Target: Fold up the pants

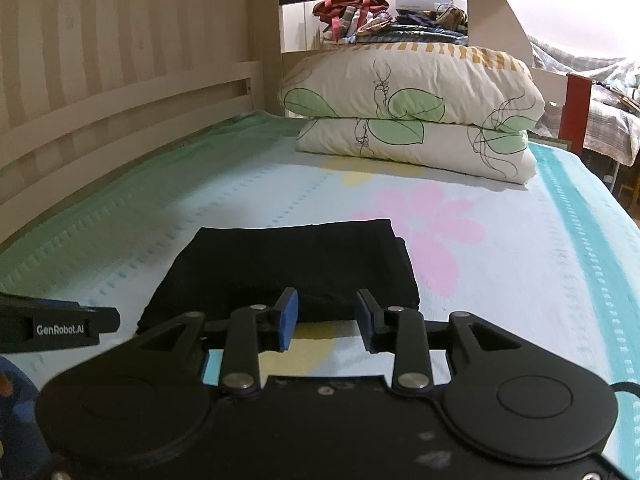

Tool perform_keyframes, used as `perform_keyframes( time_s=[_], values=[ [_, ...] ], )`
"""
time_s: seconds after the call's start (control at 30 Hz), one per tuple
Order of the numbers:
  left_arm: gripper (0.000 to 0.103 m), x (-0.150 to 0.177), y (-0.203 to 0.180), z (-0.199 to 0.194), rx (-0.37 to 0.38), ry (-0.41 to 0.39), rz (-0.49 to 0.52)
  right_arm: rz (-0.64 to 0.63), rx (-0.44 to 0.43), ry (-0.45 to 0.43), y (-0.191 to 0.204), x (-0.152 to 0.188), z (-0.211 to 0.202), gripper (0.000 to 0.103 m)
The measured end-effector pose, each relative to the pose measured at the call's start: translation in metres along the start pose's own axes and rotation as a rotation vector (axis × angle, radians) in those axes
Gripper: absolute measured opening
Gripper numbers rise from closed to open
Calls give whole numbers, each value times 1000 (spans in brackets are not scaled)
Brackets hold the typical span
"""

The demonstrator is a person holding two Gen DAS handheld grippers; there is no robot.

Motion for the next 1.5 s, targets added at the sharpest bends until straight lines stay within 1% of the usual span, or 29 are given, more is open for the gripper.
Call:
perform_keyframes(
  time_s=[0.23, 0.37, 0.6, 0.8, 1.23, 1.5],
  values=[
    [37, 7, -8, -15, -2, -26, 30, 6, 2, -12, 1, 1, -4, 36],
    [37, 10, -9, -21, 3, -26, 24, 0, 2, -12, 3, 4, -9, 37],
    [37, 16, -12, -26, 14, 1, 29, 2, 0, -4, 3, 1, -12, 39],
    [37, 24, -18, -26, 21, 40, 36, 5, 8, 28, 2, 0, -9, 40],
    [37, 24, -19, -23, 18, 56, 18, -8, -3, 57, 2, 5, -3, 41],
    [37, 26, -21, -24, 20, 61, 15, -15, -15, 60, -2, 5, -5, 41]
  ],
)
Point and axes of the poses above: each gripper's, at about its wrist camera, not at the fingertips, and z roughly the way its jaws point, y to its left, x to its underside, the point moved 4 cm from there along z, roughly the way its jaws point, and after that the axes turned 8 degrees about -y, right-handed, at the moved point
